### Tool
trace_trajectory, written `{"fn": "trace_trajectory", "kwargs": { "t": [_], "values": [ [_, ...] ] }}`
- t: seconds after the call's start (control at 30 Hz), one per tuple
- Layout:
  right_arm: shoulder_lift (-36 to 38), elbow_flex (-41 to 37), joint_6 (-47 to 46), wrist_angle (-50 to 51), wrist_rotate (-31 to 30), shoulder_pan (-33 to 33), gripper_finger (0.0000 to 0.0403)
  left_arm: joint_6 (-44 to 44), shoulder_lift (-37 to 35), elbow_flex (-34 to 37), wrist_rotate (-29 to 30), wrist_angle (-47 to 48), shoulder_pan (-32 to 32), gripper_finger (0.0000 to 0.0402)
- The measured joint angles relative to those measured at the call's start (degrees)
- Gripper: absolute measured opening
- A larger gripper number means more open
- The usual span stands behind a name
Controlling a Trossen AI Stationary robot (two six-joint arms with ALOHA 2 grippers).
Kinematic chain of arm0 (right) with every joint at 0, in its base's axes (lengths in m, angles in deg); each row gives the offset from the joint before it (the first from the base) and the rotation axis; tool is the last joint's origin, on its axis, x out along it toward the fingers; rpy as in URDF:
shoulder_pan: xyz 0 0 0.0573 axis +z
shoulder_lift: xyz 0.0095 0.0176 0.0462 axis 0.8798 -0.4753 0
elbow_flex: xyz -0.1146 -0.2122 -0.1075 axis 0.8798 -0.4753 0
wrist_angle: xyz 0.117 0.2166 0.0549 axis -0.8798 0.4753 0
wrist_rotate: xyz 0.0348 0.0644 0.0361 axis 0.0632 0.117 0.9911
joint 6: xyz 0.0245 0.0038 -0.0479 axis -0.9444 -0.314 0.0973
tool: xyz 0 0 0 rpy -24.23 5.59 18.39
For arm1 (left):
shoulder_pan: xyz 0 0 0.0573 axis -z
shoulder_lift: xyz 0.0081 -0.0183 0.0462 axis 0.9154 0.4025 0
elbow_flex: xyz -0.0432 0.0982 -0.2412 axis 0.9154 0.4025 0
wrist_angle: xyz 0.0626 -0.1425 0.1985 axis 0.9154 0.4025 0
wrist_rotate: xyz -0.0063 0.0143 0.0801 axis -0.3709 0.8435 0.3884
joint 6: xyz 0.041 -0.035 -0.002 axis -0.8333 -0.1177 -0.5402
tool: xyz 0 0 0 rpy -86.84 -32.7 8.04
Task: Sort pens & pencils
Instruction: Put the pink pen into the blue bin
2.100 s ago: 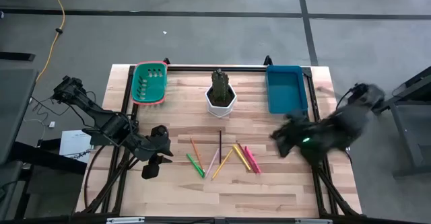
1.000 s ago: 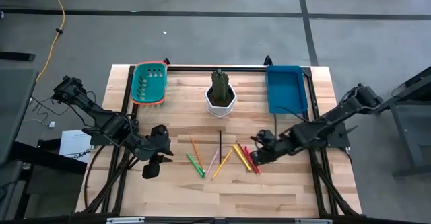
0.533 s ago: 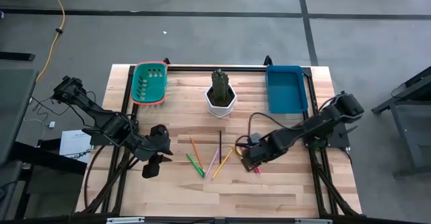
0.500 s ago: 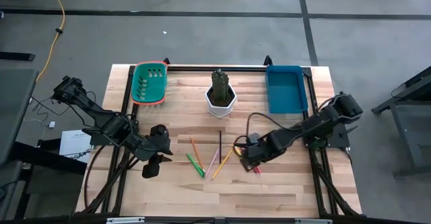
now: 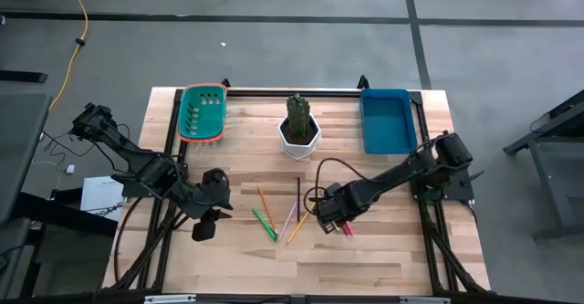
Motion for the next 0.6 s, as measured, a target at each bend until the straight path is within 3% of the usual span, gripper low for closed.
{"fn": "trace_trajectory", "kwargs": {
  "t": [0.6],
  "values": [
    [-0.1,0.0,-1.4,0.5,-2.7,-1.1,0.011,0.0,0.0,0.0,-0.7,0.8,0.0,0.0097]
  ]
}}
